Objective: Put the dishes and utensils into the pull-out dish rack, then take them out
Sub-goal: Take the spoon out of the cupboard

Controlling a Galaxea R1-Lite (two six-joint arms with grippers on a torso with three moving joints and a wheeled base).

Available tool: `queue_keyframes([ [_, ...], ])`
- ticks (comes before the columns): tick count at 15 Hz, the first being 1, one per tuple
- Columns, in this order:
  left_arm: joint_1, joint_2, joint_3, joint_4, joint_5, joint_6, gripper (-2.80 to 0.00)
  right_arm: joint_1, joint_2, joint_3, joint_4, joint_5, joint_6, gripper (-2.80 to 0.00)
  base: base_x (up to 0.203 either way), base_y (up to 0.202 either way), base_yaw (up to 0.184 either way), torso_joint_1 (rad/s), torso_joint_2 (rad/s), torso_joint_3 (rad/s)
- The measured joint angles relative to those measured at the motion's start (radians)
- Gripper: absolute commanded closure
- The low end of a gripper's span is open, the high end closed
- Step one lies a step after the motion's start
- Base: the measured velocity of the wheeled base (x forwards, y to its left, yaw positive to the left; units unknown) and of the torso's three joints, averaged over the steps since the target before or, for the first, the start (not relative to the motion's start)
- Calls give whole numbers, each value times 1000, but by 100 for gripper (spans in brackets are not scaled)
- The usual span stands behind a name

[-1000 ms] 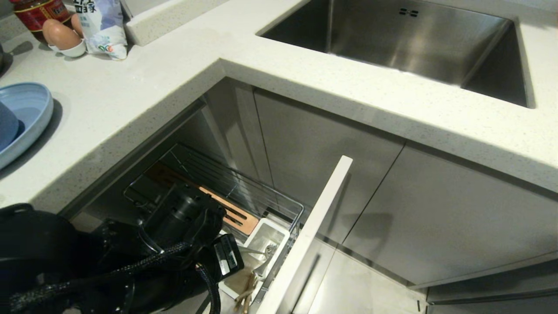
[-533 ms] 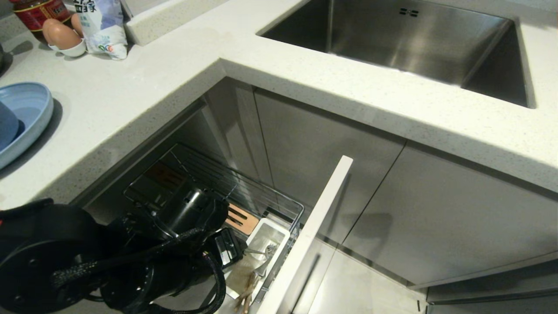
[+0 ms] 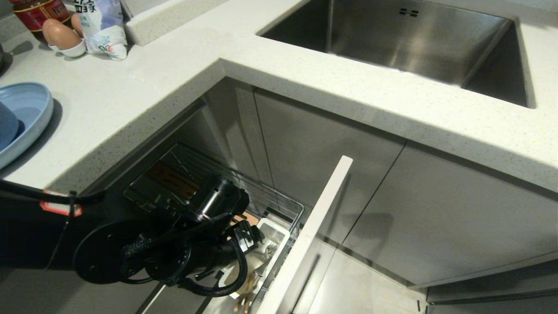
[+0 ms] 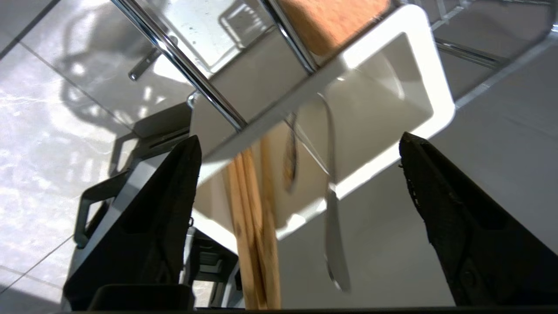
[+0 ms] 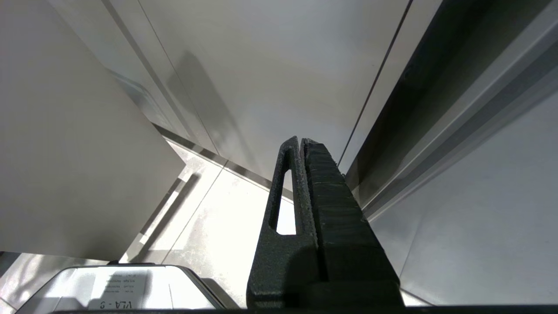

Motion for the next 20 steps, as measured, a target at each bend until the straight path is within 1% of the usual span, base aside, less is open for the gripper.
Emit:
queue_keyframes([
  [2,20,17,-5,-7,0,22,-280,0,0,0,0,0,0,0,0,0,0,0,0,0],
  [4,29,24,-6,-8,-1,25,-280,0,0,0,0,0,0,0,0,0,0,0,0,0],
  [5,31,25,-7,-8,0,26,0,0,0,0,0,0,0,0,0,0,0,0,0,0],
  [11,24,26,-9,-7,-5,29,0,0,0,0,0,0,0,0,0,0,0,0,0,0],
  [14,24,25,-12,-7,-33,29,0,0,0,0,0,0,0,0,0,0,0,0,0,0],
  [20,9,-26,-21,11,-32,29,0,0,0,0,0,0,0,0,0,0,0,0,0,0],
])
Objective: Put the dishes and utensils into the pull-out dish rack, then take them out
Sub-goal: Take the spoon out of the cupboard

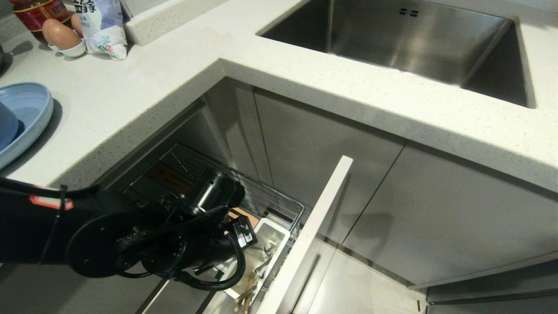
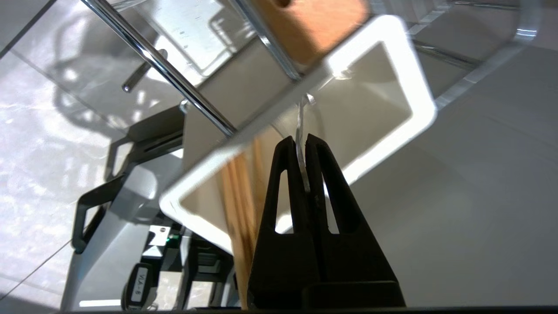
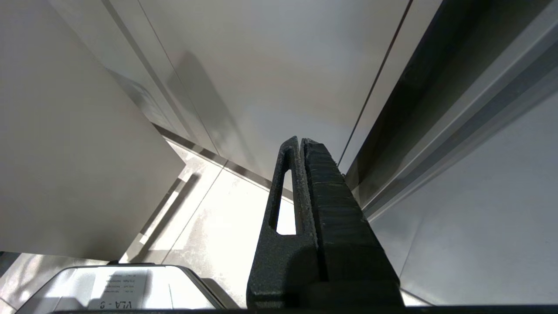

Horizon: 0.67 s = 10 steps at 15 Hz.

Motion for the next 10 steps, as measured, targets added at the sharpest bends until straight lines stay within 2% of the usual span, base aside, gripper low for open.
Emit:
queue_keyframes([
  [7,-52,-210,-123,262,28,-6,0,0,0,0,0,0,0,0,0,0,0,0,0,0],
  [10,-57,-266,-145,317,55,-5,0,0,0,0,0,0,0,0,0,0,0,0,0,0],
])
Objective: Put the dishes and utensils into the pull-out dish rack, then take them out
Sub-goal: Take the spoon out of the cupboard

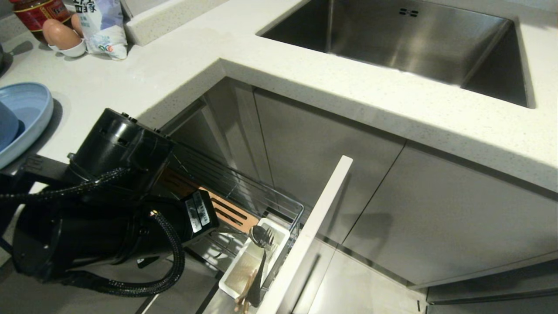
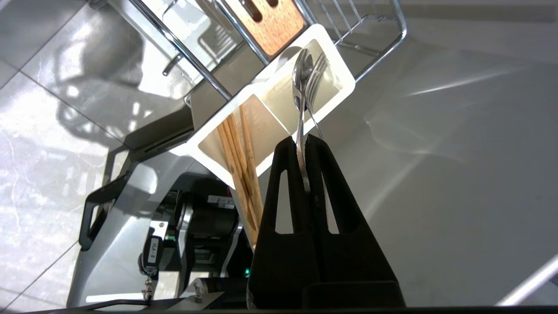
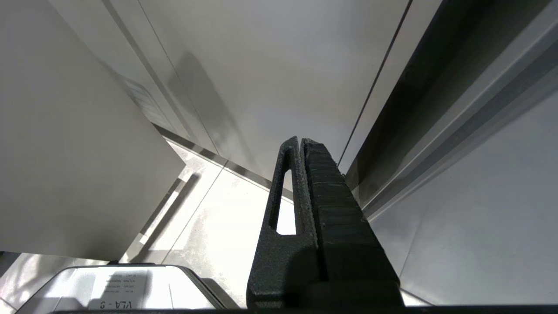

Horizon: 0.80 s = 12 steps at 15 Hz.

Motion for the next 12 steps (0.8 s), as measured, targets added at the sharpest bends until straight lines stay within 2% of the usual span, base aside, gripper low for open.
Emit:
queue_keyframes([
  [5,-1,-4,6,0,1,3,0,0,0,0,0,0,0,0,0,0,0,0,0,0],
  [9,-36,40,38,0,-5,10,0,0,0,0,0,0,0,0,0,0,0,0,0,0],
  [10,-41,55,44,-1,3,23,0,0,0,0,0,0,0,0,0,0,0,0,0,0],
  [12,-47,75,51,-4,59,59,0,0,0,0,0,0,0,0,0,0,0,0,0,0],
])
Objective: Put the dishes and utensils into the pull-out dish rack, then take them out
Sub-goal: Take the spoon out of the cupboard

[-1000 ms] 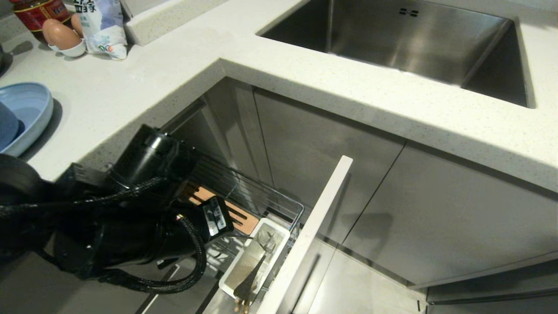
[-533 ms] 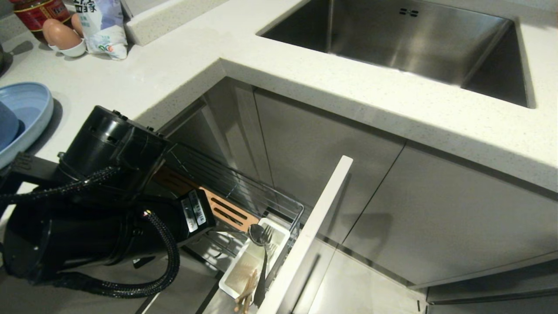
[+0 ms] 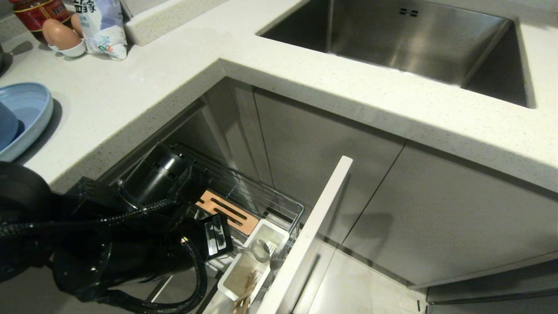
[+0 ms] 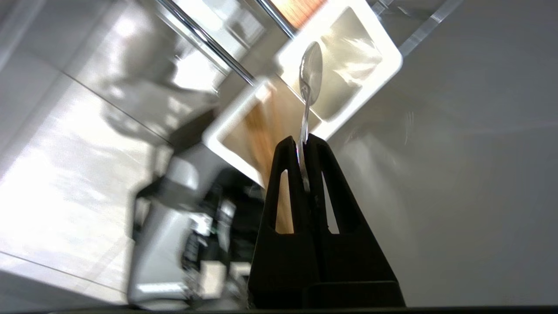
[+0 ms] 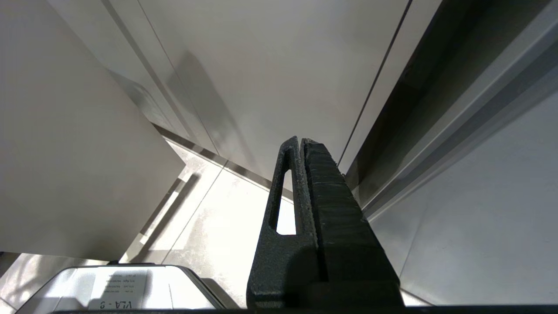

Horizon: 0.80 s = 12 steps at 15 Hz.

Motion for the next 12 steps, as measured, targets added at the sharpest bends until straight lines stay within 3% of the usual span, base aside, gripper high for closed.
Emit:
queue_keyframes([
  [3,-10,14,1,-2,94,19,0,0,0,0,0,0,0,0,0,0,0,0,0,0],
  [8,-23,-8,-25,1,185,22,0,0,0,0,0,0,0,0,0,0,0,0,0,0],
  [12,-72,-95,-109,7,209,22,0,0,0,0,0,0,0,0,0,0,0,0,0,0],
])
